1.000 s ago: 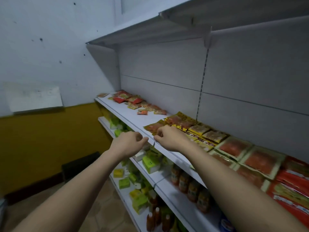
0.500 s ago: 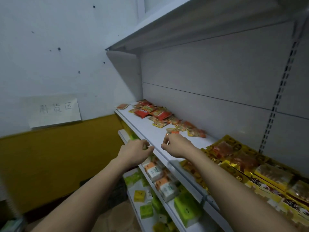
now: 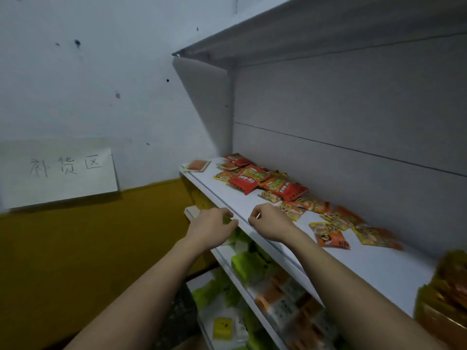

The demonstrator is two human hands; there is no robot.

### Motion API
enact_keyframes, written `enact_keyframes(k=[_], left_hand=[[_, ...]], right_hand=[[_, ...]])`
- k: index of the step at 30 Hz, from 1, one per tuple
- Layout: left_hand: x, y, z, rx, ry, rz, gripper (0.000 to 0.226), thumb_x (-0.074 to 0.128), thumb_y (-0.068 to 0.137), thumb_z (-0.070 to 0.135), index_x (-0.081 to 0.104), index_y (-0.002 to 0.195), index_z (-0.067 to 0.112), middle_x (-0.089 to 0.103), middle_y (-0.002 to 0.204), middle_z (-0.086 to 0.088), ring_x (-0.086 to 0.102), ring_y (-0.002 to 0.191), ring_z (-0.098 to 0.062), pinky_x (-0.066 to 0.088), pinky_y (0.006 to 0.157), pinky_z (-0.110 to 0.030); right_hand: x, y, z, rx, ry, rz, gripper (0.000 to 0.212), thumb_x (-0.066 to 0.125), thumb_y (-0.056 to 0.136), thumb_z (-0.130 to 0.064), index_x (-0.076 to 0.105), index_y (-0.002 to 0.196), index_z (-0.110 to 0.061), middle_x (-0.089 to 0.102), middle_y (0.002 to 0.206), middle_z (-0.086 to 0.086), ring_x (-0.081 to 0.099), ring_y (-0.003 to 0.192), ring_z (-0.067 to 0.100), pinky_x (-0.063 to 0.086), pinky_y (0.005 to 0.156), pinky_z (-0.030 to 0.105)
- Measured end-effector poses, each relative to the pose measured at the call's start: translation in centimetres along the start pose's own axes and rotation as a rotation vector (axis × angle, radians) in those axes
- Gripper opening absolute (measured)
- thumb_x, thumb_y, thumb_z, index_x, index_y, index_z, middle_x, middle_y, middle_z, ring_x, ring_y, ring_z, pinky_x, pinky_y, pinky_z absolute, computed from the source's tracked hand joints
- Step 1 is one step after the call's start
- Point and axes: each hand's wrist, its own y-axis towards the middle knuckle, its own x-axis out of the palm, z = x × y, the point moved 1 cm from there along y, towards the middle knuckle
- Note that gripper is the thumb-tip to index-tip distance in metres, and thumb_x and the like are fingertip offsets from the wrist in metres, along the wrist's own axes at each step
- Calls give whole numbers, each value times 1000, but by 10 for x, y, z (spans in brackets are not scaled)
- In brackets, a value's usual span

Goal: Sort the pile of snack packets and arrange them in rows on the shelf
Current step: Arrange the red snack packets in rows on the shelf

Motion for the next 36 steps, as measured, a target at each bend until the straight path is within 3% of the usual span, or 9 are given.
enact_keyframes(k=[4, 10, 18, 22, 26, 29, 32, 36], left_hand=[[-5, 51, -55, 21, -53, -39, 39, 52, 98, 48, 62, 131, 29, 63, 127, 2, 53, 120, -20, 48, 88, -34], [10, 131, -101, 63, -167, -99, 32, 56, 95, 43, 63, 124, 30, 66, 120, 6, 60, 109, -15, 53, 92, -38], [53, 239, -134, 65, -312, -134, 27, 56, 97, 30, 62, 122, 23, 66, 113, 3, 59, 94, -12, 46, 74, -26], [73, 287, -142, -59, -560, -60, 21, 53, 97, 22, 64, 114, 21, 68, 101, -4, 63, 84, -17, 52, 68, -31], [91, 333, -143, -132, -749, 76, 23, 53, 96, 22, 63, 116, 21, 69, 108, -9, 64, 85, -22, 50, 65, -30], [92, 369, -134, -94, -718, -2, 32, 56, 100, 28, 58, 130, 18, 65, 111, 0, 61, 95, -16, 45, 74, -27], [97, 394, -128, 30, -713, -143, 38, 63, 98, 25, 58, 134, 16, 65, 104, 7, 64, 94, -10, 53, 82, -28], [110, 402, -146, 199, -674, -59, 41, 71, 90, 14, 64, 128, 29, 65, 106, 10, 62, 84, 1, 46, 69, -5]], right_hand=[[31, 59, -21, 95, 145, 10, 17, 57, 91, -25, 70, 89, -15, 70, 91, 3, 65, 88, 21, 56, 82, 41], [53, 130, -13, 234, 251, 61, 19, 51, 91, -14, 64, 79, -20, 65, 85, -1, 62, 81, 20, 52, 73, 36], [75, 227, 34, 333, 318, 172, 16, 50, 95, -16, 64, 88, -14, 65, 88, 5, 62, 84, 25, 52, 74, 38], [86, 272, 53, 407, 309, 318, 18, 51, 97, -16, 59, 108, -5, 66, 103, 10, 61, 93, 29, 46, 74, 35], [92, 309, 67, 449, 292, 520, 33, 57, 97, -18, 45, 125, -6, 63, 117, 11, 63, 102, 31, 47, 73, 34], [102, 324, 67, 469, 268, 590, 38, 56, 98, -16, 37, 130, -7, 64, 114, 14, 65, 98, 32, 50, 73, 36], [112, 329, 66, 452, 248, 628, 36, 58, 98, -16, 37, 126, -10, 65, 109, 12, 66, 95, 30, 46, 69, 32], [114, 329, 63, 375, 290, 730, 35, 63, 95, -12, 43, 123, -16, 62, 107, -2, 61, 90, 14, 43, 69, 27]])
